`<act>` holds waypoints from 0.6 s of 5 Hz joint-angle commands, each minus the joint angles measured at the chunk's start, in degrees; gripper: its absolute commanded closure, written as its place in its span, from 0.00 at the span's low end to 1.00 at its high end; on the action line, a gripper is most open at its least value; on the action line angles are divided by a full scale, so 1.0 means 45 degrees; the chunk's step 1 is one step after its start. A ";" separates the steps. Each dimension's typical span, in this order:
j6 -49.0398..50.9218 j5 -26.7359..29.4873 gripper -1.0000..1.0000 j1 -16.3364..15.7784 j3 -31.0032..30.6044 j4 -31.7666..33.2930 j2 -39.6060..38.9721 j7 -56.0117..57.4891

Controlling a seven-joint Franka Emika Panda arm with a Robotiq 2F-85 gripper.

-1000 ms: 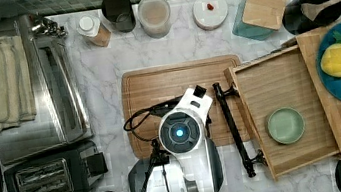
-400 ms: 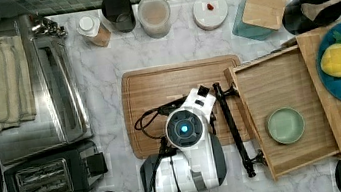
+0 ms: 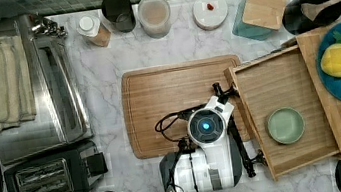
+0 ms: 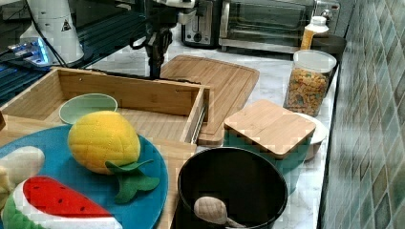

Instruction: Close the drawer.

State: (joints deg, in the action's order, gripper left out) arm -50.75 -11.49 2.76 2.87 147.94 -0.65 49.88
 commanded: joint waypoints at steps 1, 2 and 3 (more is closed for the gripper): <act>-0.1573 -0.0070 1.00 0.0934 0.0754 0.0189 0.0545 0.1236; -0.1411 0.0388 1.00 0.1400 0.0859 -0.0352 0.0248 0.2366; -0.0851 0.0556 1.00 0.1013 0.2004 -0.1149 0.0045 0.3412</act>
State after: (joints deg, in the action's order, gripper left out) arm -54.30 -10.73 6.92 6.83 148.72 -0.65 60.60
